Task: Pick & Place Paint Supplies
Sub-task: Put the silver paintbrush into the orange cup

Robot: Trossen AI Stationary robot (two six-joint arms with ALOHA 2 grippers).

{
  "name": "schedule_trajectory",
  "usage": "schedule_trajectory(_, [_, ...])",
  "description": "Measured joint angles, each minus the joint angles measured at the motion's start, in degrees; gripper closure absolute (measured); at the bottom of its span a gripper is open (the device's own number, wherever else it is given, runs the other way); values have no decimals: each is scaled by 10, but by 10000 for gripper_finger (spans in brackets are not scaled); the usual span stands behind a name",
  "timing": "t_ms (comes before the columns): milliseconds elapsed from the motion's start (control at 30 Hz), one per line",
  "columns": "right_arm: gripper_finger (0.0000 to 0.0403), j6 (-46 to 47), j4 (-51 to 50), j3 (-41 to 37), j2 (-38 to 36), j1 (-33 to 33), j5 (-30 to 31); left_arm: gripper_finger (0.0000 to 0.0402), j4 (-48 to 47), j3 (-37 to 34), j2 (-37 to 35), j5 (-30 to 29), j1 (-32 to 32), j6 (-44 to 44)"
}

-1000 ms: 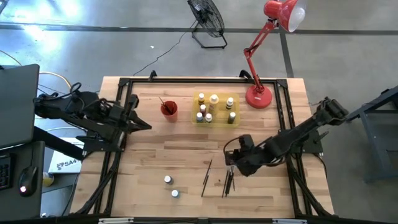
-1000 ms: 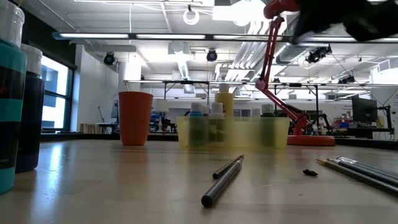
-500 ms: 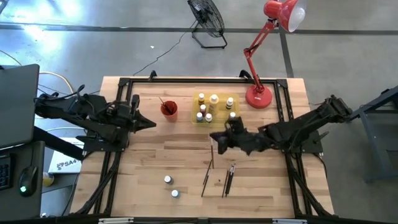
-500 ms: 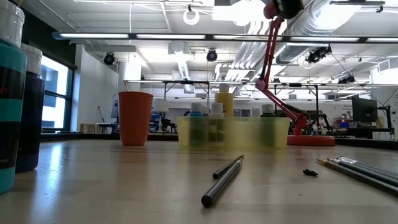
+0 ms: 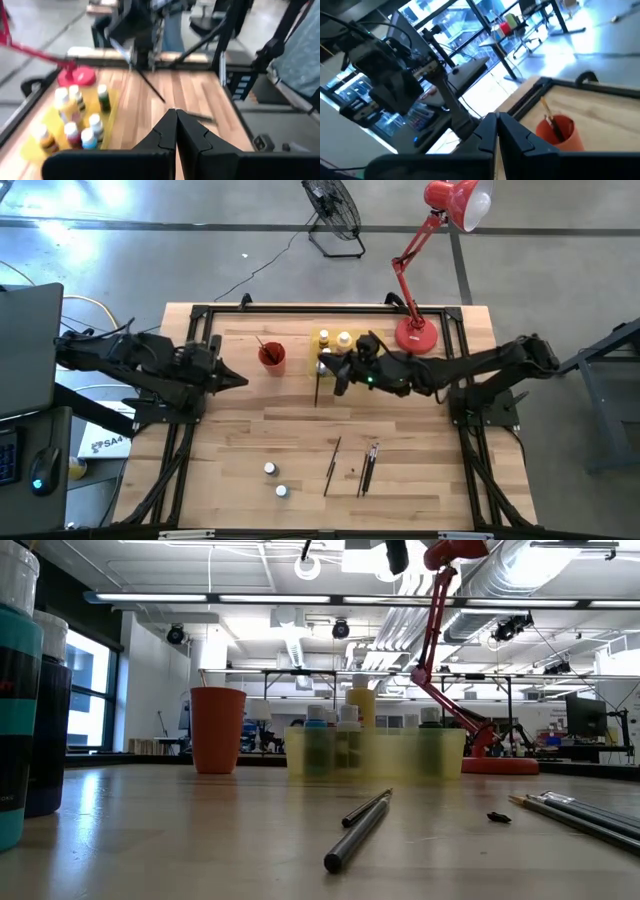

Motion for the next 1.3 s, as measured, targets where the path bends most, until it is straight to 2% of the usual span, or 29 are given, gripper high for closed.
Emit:
schedule_trajectory(200, [399, -28, 68, 0, 29, -31, -53, 400, -28, 0, 10, -8, 0, -19])
schedule_trajectory(333, [399, -48, 98, 0, 34, -34, -61, 400, -25, 0, 29, -32, 0, -55])
schedule_trajectory(433, [399, -70, 99, 0, 32, -30, -63, 400, 1, 0, 57, -57, 0, -68])
schedule_trajectory(533, [399, -95, 113, 0, 32, -25, -86, 392, 39, -1, 87, -51, 3, -59])
schedule_trajectory(700, [399, -123, 115, 0, 31, -18, -93, 340, 78, -1, 130, 7, 56, -56])
schedule_trajectory(900, [399, -156, 125, 0, 30, -8, -94, 278, 92, -1, 157, 116, 136, -59])
schedule_trajectory(1167, [399, -166, 123, 0, 30, -6, -105, 269, 174, 0, 181, 224, 202, -24])
schedule_trajectory(1300, [399, -170, 120, 0, 30, -6, -105, 268, 213, 0, 206, 285, 233, -38])
